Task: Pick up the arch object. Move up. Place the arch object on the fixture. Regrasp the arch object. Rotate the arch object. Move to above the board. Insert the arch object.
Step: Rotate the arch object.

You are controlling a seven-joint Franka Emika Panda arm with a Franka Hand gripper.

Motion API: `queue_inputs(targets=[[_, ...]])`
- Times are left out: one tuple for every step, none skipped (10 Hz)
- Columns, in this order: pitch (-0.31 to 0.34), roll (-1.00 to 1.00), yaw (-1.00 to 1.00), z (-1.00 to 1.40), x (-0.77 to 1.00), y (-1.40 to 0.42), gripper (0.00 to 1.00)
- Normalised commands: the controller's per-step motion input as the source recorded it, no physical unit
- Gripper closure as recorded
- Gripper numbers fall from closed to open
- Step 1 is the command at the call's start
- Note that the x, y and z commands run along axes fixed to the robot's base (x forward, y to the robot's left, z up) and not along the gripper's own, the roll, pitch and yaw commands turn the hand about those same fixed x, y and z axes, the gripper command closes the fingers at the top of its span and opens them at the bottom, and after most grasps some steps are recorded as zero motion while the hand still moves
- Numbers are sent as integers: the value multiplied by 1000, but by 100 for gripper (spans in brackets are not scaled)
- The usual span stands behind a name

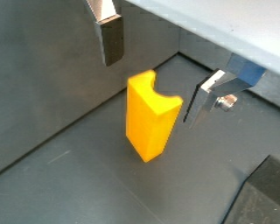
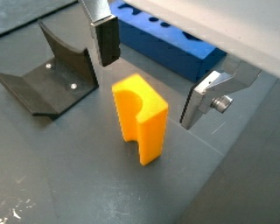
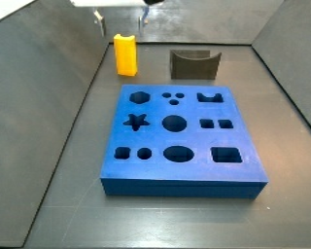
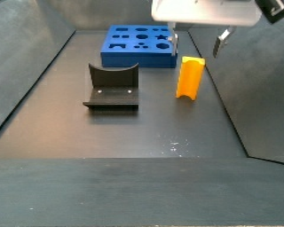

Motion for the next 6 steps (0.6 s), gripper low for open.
queue_inputs(targets=[[-51,-15,-27,-937,27,3,0],[-52,-23,-18,-772,25,2,0],[-52,-25,-15,-706,26,2,0],[-51,-31,-9,-580,28,1,0],[-50,-34,-4,-492,30,0,0],[-46,-39,2,-379,33,0,0]])
